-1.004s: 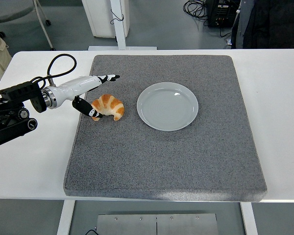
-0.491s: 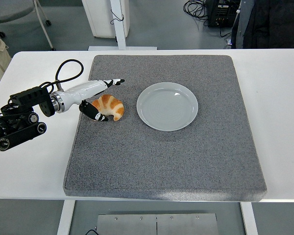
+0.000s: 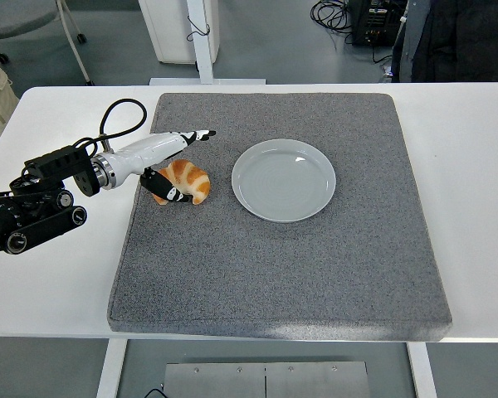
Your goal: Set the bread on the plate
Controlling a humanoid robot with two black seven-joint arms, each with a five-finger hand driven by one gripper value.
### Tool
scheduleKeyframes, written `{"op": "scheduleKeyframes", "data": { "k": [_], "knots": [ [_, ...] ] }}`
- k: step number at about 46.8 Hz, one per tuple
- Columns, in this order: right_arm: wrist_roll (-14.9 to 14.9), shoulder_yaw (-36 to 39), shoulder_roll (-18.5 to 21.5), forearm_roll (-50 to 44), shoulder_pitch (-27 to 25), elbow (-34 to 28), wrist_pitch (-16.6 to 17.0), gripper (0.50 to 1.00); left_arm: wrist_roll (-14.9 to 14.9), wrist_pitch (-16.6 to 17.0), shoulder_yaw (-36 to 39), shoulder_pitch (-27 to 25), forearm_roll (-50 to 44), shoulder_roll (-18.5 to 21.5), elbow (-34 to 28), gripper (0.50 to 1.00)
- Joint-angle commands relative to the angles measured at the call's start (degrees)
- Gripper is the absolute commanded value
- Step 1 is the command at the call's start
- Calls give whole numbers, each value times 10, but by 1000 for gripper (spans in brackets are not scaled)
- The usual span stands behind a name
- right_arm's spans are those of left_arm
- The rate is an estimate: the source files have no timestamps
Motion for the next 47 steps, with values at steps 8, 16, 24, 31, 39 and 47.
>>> {"op": "scheduleKeyframes", "data": {
  "k": [8, 16, 24, 31, 39, 47],
  "knots": [
    [0, -1, 0, 0, 0, 0, 0, 1000, -1, 11, 0, 9, 1, -15, 30, 978],
    [0, 0, 0, 0, 0, 0, 0, 1000, -1, 11, 0, 10, -2, -19, 33, 910],
    [0, 0, 0, 0, 0, 0, 0, 1000, -1, 11, 0, 10, -6, -19, 33, 539],
    [0, 0, 0, 0, 0, 0, 0, 1000, -12, 11, 0, 10, -8, -20, 33, 500],
    [0, 0, 0, 0, 0, 0, 0, 1000, -26, 11, 0, 10, -8, -19, 33, 500],
    [0, 0, 0, 0, 1, 0, 0, 1000, -52, 10, 1, 4, -7, -18, 33, 500]
  ]
}}
